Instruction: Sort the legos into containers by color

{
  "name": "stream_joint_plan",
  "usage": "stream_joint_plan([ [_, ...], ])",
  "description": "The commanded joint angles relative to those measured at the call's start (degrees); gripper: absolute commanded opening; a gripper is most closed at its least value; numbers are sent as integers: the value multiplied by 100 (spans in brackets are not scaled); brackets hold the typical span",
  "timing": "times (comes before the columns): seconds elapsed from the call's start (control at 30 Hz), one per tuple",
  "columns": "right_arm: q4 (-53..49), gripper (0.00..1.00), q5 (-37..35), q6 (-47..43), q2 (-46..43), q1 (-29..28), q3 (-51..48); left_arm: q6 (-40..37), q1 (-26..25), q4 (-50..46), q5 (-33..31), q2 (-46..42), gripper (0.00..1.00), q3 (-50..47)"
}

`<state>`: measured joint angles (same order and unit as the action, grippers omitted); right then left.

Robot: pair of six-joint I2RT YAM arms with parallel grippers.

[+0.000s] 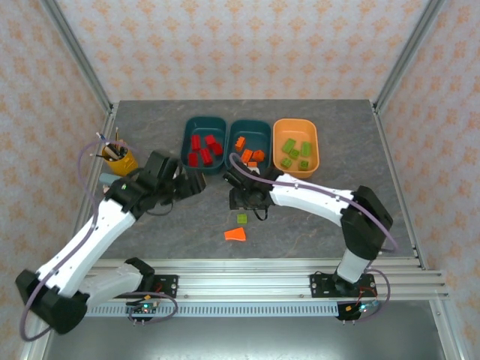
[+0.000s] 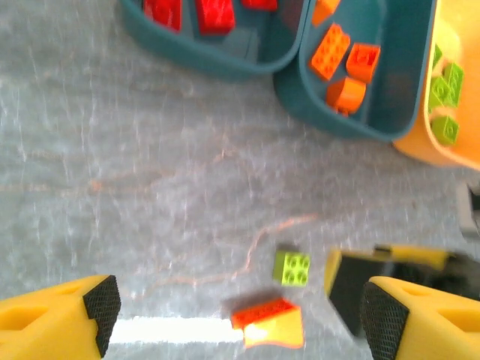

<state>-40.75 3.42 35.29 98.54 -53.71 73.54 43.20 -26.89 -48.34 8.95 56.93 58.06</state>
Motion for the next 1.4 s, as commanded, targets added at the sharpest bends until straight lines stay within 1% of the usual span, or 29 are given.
stream_joint_plan([
  [0.0, -264, 67, -30, 386, 388, -85, 275, 326, -26, -103, 269, -787, 87, -569],
  [0.13, -363, 67, 102, 622, 702, -122, 401, 364, -26, -407, 490, -1526, 88, -1002],
  [0.3, -377, 64, 278, 921, 944, -174, 397, 399, -24, -589, 648, -1849, 88, -1190],
  [0.57, -339, 56, 346, 1164, 1206, -210, 361, 343, -26, -390, 760, -1723, 88, -1175],
  [0.7, -320, 47, 316, 1184, 1357, -209, 412, 264, -26, -318, 853, -1633, 88, -1150],
  [0.97, -387, 34, 236, 1200, 1463, -205, 491, 250, -26, -244, 889, -1579, 87, -1166],
  [1.03, -446, 31, 144, 1187, 1387, -204, 508, 250, -26, -221, 889, -1562, 87, -1157],
  [1.2, -921, 29, -437, 902, 763, -90, 650, 231, -26, -9, 990, -1446, 87, -1062],
  [1.27, -1107, 29, -631, 716, 397, 137, 692, 266, -26, 144, 975, -1301, 87, -926],
  [1.37, -1208, 29, -671, 352, -66, 765, 735, 332, -35, 460, 950, -912, 87, -680],
])
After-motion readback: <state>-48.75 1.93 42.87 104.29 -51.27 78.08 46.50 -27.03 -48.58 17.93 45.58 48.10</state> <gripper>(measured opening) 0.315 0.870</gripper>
